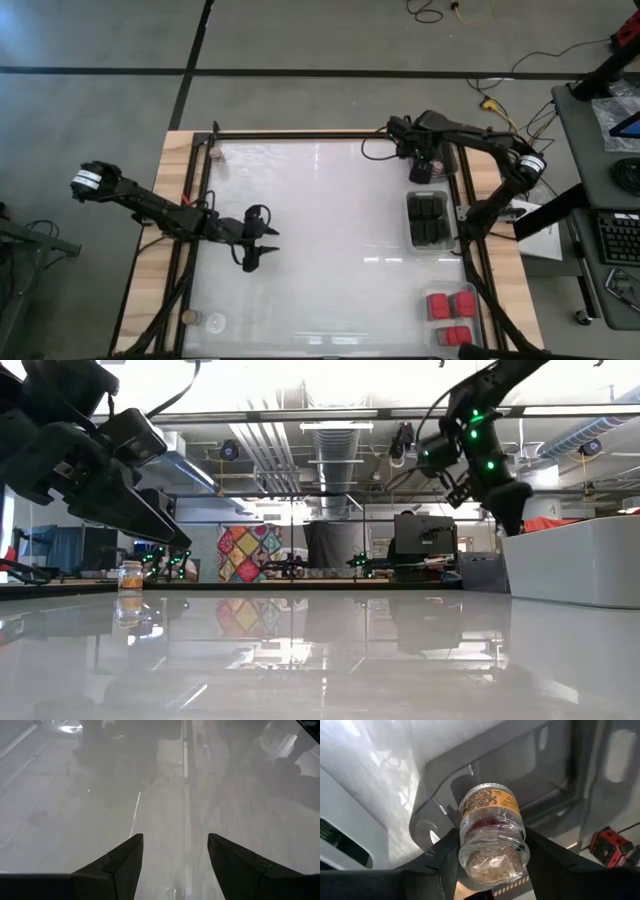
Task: Sort spices by type
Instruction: Put the brown seasoning bottle into the black bin
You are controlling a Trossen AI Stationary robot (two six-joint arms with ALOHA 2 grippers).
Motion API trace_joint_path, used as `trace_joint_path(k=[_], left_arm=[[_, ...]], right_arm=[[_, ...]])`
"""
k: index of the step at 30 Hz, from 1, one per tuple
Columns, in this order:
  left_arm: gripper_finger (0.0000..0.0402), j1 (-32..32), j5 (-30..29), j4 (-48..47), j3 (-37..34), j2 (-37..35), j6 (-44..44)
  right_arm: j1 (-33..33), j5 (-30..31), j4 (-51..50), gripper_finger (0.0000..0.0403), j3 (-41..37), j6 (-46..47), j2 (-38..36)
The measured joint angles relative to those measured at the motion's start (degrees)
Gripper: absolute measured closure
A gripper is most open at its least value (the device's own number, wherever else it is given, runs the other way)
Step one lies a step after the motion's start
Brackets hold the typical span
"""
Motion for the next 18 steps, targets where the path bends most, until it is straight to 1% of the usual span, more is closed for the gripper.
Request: trace_joint_path(k=[6, 10, 12, 18], left_arm=[[0.0194, 0.0, -4.7, 0.0, 0.0, 0.0, 0.8], [0.0194, 0.1, -8.4, 0.0, 0.0, -0.1, 1.5], [0.0194, 0.1, -9.8, 0.0, 0.0, -0.1, 1.6], [0.0194, 0.2, -10.6, 0.1, 0.1, -0.3, 1.0]], right_arm=[[-2.0, -0.5, 4.0, 0.0220, -4.1, -2.7, 0.2], [-4.0, -3.4, 6.5, 0.0218, -5.9, -4.4, 1.7], [-4.7, -3.4, 6.8, 0.0218, -6.0, -5.3, 2.9], [-6.3, -4.4, 7.2, 0.0217, -4.7, -9.0, 5.8]])
